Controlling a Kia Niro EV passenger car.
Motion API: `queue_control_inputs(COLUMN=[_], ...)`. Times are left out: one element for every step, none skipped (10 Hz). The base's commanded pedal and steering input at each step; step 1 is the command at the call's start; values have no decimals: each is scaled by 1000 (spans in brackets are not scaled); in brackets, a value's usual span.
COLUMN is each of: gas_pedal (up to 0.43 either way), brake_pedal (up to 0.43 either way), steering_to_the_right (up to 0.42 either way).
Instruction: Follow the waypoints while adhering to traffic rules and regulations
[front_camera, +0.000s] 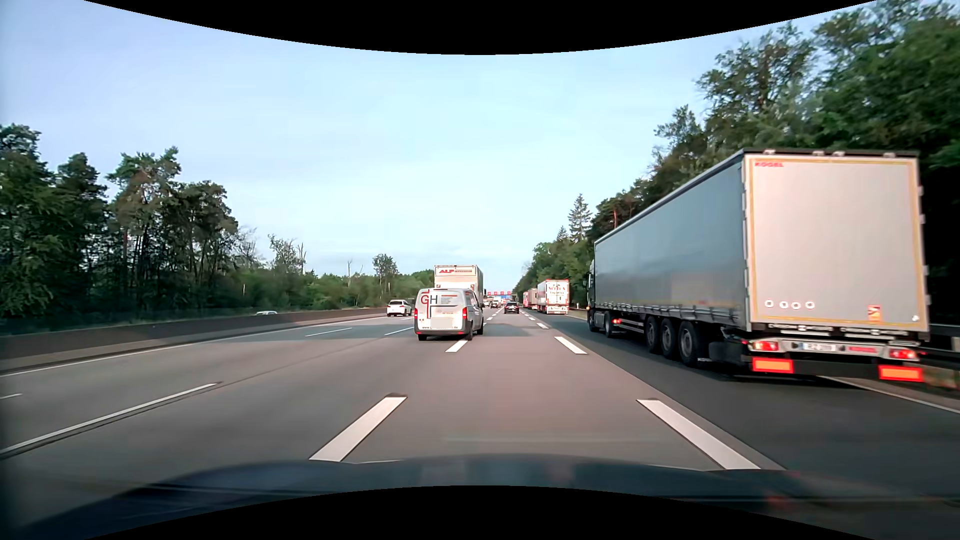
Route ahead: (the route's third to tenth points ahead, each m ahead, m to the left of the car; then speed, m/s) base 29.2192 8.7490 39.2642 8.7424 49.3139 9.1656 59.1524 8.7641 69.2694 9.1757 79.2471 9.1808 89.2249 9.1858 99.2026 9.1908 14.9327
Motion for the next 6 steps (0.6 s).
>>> queue_control_inputs(gas_pedal=[39,20,0,0,0,0], brake_pedal=[0,0,0,0,0,0], steering_to_the_right=[-3,-4,-4,-3,-4,-4])
